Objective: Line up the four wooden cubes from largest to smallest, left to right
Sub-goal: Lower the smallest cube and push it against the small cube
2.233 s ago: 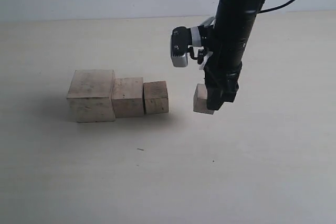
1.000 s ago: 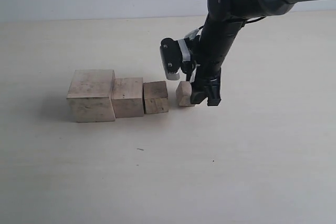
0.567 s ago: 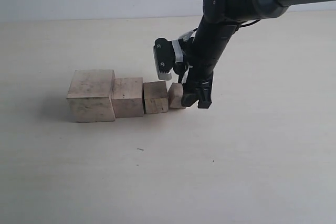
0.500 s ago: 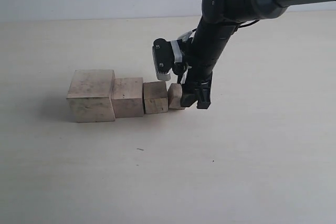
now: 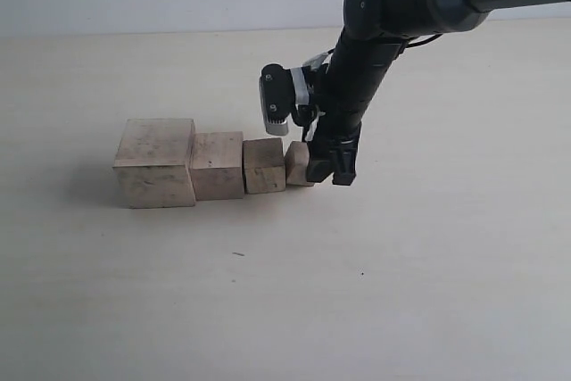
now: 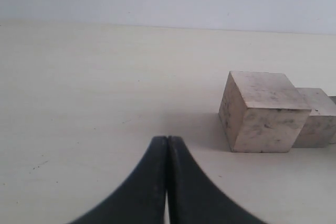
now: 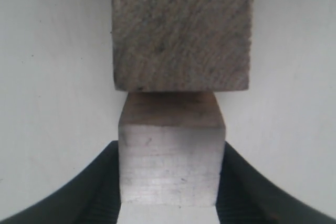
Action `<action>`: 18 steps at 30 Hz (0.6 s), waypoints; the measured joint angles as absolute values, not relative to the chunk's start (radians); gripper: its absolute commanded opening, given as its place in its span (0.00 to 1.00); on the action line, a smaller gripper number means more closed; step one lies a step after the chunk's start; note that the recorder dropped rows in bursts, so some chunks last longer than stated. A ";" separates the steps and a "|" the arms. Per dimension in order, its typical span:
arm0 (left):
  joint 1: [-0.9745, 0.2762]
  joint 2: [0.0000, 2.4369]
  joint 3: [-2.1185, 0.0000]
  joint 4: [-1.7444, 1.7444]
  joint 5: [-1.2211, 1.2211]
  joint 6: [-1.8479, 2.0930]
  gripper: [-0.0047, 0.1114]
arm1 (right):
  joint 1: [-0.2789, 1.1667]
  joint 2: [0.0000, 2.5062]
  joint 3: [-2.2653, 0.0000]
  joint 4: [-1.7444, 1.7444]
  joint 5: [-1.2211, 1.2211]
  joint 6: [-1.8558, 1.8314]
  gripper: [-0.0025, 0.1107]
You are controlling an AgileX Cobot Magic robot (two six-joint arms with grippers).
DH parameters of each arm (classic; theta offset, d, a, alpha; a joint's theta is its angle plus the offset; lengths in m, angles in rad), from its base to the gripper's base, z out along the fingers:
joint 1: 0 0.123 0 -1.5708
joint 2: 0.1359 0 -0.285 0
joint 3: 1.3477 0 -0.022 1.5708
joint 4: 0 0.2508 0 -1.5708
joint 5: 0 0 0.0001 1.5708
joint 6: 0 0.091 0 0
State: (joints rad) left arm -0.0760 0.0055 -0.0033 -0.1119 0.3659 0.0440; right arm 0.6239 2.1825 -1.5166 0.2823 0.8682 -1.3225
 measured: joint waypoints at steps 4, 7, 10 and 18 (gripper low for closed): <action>-0.076 0.006 -0.003 -0.112 0.366 0.044 0.04 | 0.624 2.183 -1.517 0.285 0.869 -1.282 0.52; -0.076 0.006 -0.003 -0.112 0.366 0.044 0.04 | 0.624 2.196 -1.517 0.285 0.877 -1.259 0.58; -0.076 0.006 -0.003 -0.112 0.366 0.044 0.04 | 0.624 2.202 -1.517 0.285 0.879 -1.244 0.58; -0.076 0.006 -0.003 -0.112 0.366 0.044 0.04 | 0.624 2.176 -1.517 0.276 0.881 -1.208 0.58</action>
State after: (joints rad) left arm -0.0760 0.0055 -0.0033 -0.1119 0.3659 0.0440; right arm 0.6239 2.1757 -1.5166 0.2764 0.8808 -1.2075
